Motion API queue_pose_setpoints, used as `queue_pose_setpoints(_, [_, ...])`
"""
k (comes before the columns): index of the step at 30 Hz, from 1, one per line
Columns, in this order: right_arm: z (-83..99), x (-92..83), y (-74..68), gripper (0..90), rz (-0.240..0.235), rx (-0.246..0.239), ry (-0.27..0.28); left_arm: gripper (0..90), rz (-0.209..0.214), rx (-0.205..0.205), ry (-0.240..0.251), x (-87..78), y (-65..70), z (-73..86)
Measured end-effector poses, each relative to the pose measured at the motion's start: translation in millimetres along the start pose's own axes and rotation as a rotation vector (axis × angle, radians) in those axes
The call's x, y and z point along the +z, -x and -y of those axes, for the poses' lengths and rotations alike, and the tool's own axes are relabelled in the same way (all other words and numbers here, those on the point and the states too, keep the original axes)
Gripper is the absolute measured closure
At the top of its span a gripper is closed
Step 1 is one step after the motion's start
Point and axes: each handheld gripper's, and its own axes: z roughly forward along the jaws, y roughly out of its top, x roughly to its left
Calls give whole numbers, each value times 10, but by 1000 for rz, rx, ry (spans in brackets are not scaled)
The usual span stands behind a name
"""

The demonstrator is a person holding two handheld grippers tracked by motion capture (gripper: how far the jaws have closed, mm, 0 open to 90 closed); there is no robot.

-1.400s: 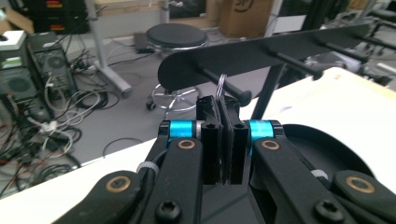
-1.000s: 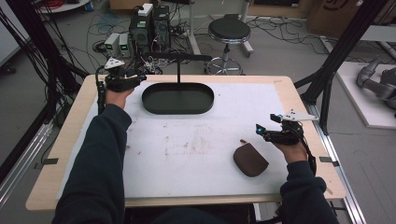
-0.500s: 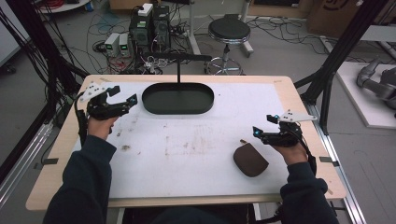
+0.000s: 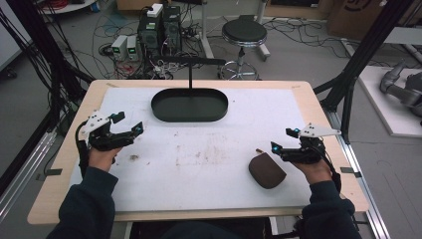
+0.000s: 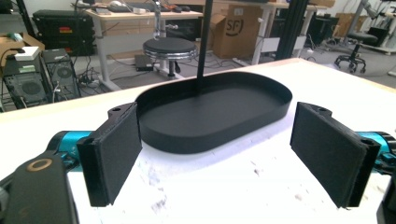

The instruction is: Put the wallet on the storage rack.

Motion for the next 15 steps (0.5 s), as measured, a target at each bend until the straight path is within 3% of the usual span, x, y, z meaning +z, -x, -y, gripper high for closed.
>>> queue_pose_setpoints(5, [81, 36, -49, 212, -8, -4, 20, 165, 13, 18, -21, -11, 52, 71])
queue_pose_setpoints(15, [294, 158, -168, 211, -49, 21, -88, 177, 17, 23, -45, -99, 73, 189])
